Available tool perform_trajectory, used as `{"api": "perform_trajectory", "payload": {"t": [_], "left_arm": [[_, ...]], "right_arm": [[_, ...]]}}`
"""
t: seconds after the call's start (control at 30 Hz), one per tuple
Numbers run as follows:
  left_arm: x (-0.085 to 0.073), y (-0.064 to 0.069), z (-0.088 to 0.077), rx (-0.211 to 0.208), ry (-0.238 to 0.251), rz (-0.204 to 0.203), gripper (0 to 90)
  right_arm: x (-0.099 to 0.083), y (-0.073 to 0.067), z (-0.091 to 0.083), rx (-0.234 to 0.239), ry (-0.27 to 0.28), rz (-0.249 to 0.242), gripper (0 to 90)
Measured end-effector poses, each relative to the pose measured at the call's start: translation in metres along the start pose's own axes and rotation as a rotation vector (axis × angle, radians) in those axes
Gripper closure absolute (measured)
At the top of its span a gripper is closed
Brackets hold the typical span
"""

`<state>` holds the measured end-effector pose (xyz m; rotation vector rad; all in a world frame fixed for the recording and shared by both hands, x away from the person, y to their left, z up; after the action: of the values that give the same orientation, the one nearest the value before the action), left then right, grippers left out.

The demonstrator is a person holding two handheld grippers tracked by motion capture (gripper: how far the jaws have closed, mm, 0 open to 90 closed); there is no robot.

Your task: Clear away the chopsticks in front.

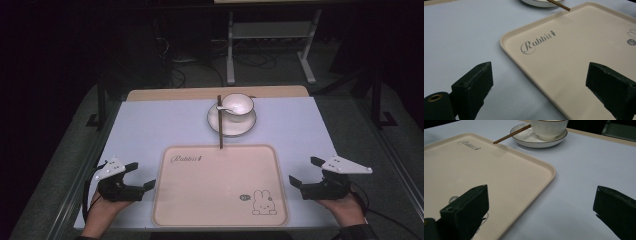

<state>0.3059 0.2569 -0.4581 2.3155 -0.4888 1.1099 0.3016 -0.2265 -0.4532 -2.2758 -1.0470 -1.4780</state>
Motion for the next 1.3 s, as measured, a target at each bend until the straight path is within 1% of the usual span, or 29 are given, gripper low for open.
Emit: {"api": "perform_trajectory", "payload": {"t": [0.23,0.3,0.33,0.43,0.47,0.6,0.7,0.73,0.77,0.97,1.13,1.2,1.3], "left_arm": [[0.009,0.003,0.008,-0.007,-0.007,-0.007,6.6],[0.013,0.004,0.010,-0.013,-0.002,-0.014,6.6],[0.016,0.004,0.013,-0.023,-0.002,-0.024,6.6],[0.019,0.005,0.017,-0.029,-0.008,-0.024,6.6],[0.021,0.006,0.021,-0.029,-0.017,-0.011,6.6],[0.023,0.008,0.026,-0.031,-0.026,-0.010,6.6],[0.026,0.012,0.035,-0.038,-0.041,0.003,6.6],[0.026,0.012,0.035,-0.038,-0.041,0.003,6.6],[0.028,0.013,0.040,-0.039,-0.042,0.009,6.6],[0.038,0.019,0.051,-0.049,-0.047,0.024,6.6],[0.046,0.024,0.058,-0.055,-0.046,0.027,6.6],[0.051,0.026,0.064,-0.057,-0.047,0.033,6.6],[0.058,0.028,0.072,-0.060,-0.050,0.027,6.6]], "right_arm": [[-0.001,0.000,0.001,0.005,-0.003,0.001,0.0],[0.000,0.000,0.001,0.006,-0.002,0.001,0.0],[0.000,0.001,0.001,0.006,-0.004,0.006,0.0],[0.000,0.001,0.001,0.004,-0.002,0.005,0.0],[0.000,0.001,0.001,0.005,-0.003,0.004,0.0],[0.000,0.001,0.001,0.003,-0.002,0.004,0.0],[0.000,0.002,0.000,0.002,0.002,0.008,0.0],[0.000,0.002,0.000,0.003,0.002,0.008,0.0],[0.000,0.002,0.001,0.004,0.001,0.006,0.0],[0.000,0.002,0.001,0.005,0.003,0.008,0.0],[0.001,0.002,0.000,0.005,0.006,0.014,0.0],[0.001,0.002,0.000,0.007,0.007,0.012,0.0],[0.001,0.002,0.000,0.005,0.009,0.014,0.0]]}}
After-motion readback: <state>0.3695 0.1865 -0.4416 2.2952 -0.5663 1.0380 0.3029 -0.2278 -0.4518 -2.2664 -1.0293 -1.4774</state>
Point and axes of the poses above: each handheld gripper's, and its own axes: z roughly forward along the jaws, x roughly out of its top, y roughly to its right, the point moved 8 cm from there along z, roughly forward along the jaws, and after that the axes turned 15 degrees about -z, right-handed, at the moved point
